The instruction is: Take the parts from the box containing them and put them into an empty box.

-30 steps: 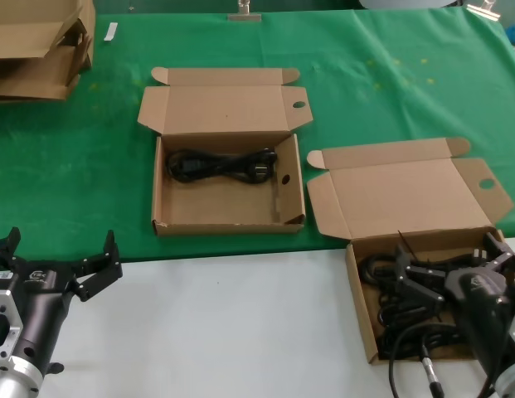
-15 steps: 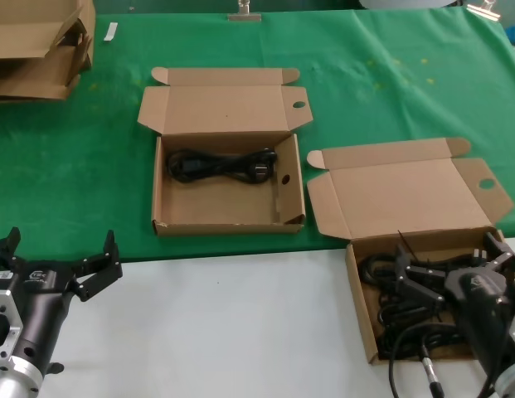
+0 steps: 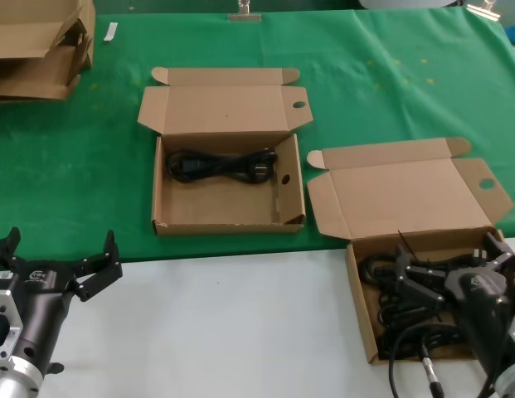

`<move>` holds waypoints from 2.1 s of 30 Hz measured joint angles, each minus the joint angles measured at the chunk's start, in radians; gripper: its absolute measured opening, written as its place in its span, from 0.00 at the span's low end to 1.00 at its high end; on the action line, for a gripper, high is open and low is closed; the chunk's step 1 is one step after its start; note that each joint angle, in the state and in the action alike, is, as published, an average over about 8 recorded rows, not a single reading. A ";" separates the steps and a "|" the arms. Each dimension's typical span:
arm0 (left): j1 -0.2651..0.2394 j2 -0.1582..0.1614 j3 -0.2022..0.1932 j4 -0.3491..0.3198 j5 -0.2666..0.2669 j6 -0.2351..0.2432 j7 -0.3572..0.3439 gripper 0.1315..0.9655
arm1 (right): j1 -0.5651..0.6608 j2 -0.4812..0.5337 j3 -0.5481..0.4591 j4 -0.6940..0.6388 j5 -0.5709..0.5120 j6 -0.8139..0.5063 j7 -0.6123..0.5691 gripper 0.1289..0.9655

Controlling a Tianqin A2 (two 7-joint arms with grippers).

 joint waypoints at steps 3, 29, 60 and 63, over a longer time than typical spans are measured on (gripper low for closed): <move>0.000 0.000 0.000 0.000 0.000 0.000 0.000 1.00 | 0.000 0.000 0.000 0.000 0.000 0.000 0.000 1.00; 0.000 0.000 0.000 0.000 0.000 0.000 0.000 1.00 | 0.000 0.000 0.000 0.000 0.000 0.000 0.000 1.00; 0.000 0.000 0.000 0.000 0.000 0.000 0.000 1.00 | 0.000 0.000 0.000 0.000 0.000 0.000 0.000 1.00; 0.000 0.000 0.000 0.000 0.000 0.000 0.000 1.00 | 0.000 0.000 0.000 0.000 0.000 0.000 0.000 1.00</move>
